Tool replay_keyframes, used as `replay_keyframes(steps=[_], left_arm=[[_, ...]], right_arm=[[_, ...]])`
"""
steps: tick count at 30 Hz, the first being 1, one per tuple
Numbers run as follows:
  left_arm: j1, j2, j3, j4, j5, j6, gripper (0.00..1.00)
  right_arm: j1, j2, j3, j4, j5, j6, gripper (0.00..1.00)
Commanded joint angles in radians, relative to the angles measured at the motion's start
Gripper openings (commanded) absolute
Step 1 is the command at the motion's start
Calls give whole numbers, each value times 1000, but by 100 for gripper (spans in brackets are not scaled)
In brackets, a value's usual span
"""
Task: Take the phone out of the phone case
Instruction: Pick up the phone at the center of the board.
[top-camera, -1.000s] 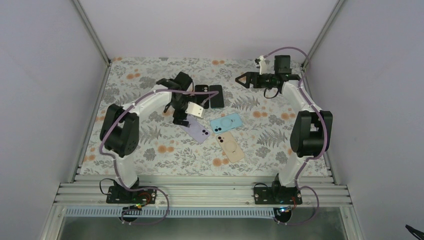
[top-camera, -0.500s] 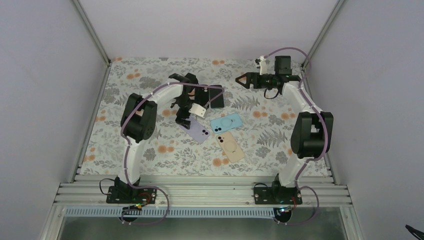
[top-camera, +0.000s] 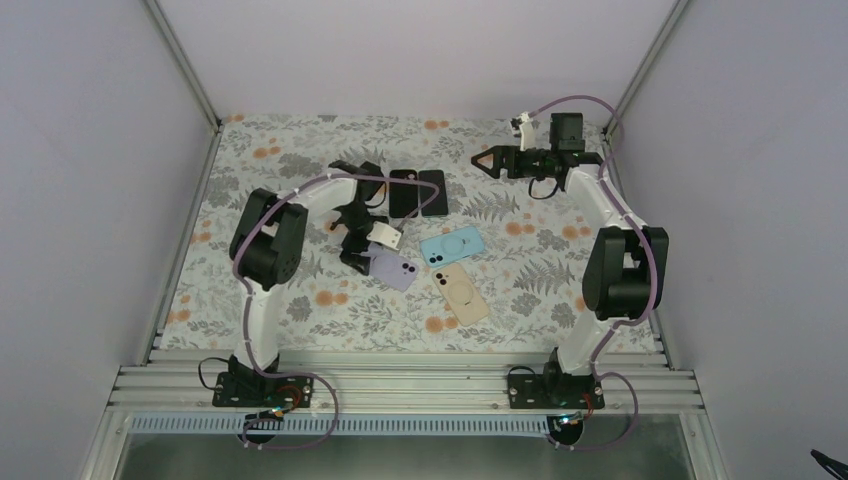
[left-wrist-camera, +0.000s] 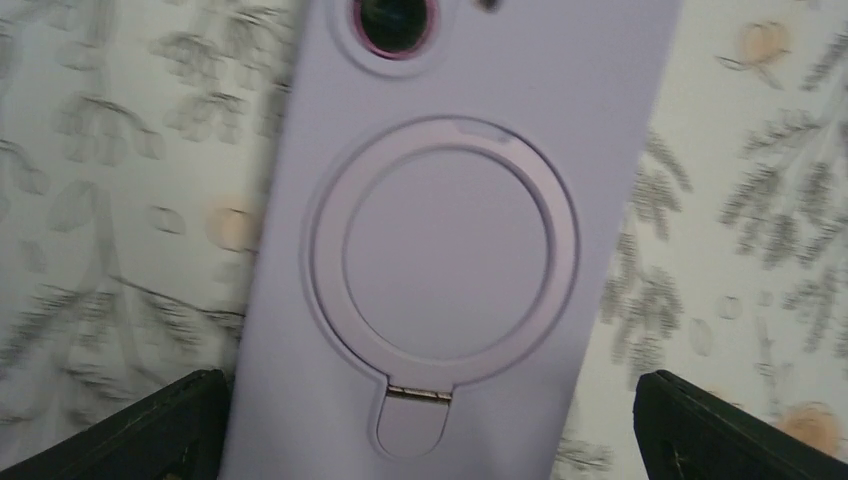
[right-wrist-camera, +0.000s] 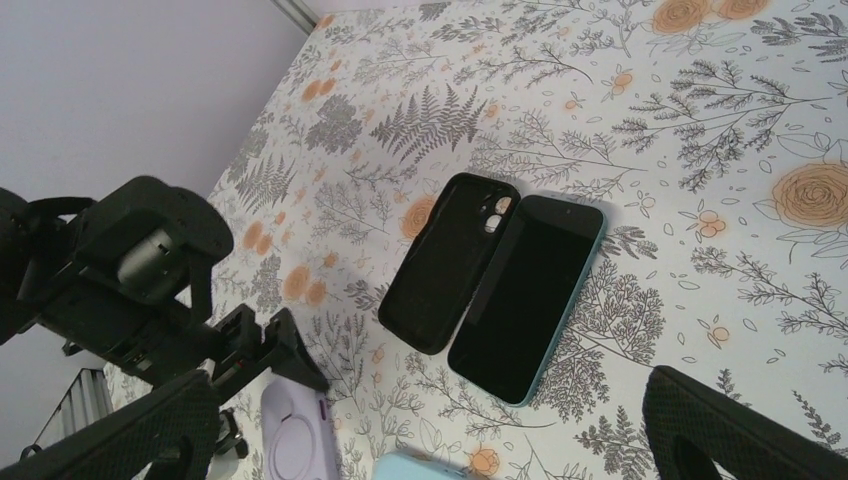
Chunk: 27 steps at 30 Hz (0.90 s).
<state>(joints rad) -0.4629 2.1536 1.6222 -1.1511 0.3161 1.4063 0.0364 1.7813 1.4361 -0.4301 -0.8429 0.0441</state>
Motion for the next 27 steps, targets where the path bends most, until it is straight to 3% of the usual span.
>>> replay_keyframes(steps=[1,5,11,16,21,27], left_arm=[[3,-116,-142,-2,70,-31,100],[-24,-253,-350,148,46,-146,100],[-134,-415,-608,477,-158,-421,100],[-196,-427,-626,559,-210,-590,100],[-275,-404,-657,607,-271,-622,99],[-283,-335,-642,582,-258,-627,85]], right_arm=[[-12,-37,-10,24,-23,-21,99],[-12,-37,-11,27,-31,-18,99],[-12,-34,-14,30,-33,-15,99],[-12,-26,-10,30,-36,-8,99],[-12,-39,-18,31,-20,-12,99],[-12,-69,-38,43,0,-17,99]])
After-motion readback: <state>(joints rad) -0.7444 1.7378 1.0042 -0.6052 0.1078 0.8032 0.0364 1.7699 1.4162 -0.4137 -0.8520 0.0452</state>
